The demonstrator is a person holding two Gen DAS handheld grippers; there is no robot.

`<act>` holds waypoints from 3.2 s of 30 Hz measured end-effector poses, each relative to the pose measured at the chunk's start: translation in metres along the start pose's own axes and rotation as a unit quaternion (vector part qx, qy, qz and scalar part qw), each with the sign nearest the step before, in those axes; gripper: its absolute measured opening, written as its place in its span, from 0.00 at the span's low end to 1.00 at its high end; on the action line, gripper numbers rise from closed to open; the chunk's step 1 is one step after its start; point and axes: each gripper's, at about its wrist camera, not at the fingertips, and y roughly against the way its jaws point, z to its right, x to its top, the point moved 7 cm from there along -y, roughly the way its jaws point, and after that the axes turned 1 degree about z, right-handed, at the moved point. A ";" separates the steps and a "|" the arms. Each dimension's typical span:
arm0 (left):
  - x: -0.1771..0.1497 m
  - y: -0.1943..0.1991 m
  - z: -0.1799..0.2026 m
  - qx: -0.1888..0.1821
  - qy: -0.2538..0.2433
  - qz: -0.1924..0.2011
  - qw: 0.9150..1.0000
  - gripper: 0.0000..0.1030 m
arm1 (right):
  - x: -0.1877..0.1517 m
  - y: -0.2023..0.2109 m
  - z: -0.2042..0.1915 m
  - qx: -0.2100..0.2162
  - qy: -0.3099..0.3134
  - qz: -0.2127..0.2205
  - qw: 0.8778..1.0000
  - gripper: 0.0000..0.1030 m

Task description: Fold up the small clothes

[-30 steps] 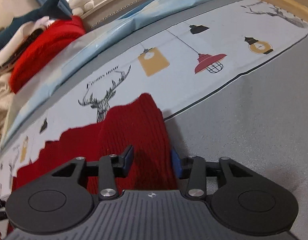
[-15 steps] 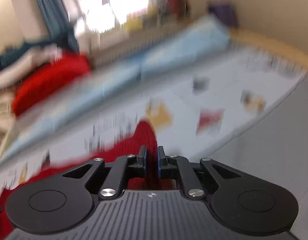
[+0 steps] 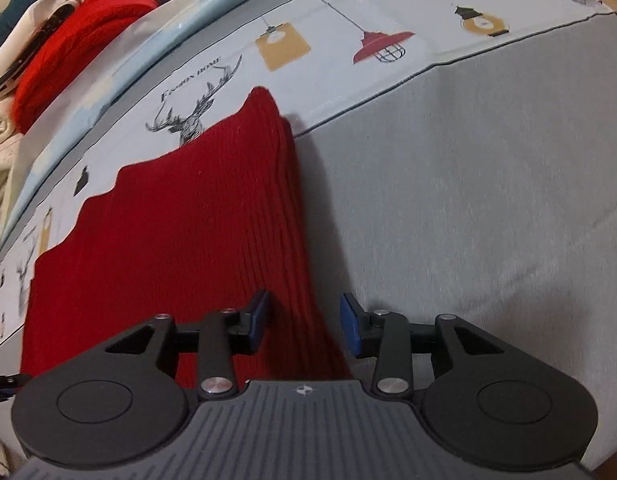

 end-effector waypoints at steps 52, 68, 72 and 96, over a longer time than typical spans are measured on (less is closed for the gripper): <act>-0.020 0.084 -0.001 0.074 -0.061 0.155 0.983 0.36 | -0.044 0.052 -0.152 0.015 0.192 0.098 0.976 0.29; -0.011 0.146 -0.085 0.089 0.006 0.203 0.975 0.36 | -0.170 -0.016 -0.369 0.149 0.374 0.037 0.914 0.29; -0.014 0.150 -0.101 0.091 0.016 0.199 0.976 0.36 | -0.218 -0.034 -0.405 0.169 0.446 0.000 0.879 0.48; -0.016 0.153 -0.113 0.105 0.025 0.188 0.976 0.36 | -0.216 -0.042 -0.422 0.108 0.498 0.074 0.857 0.20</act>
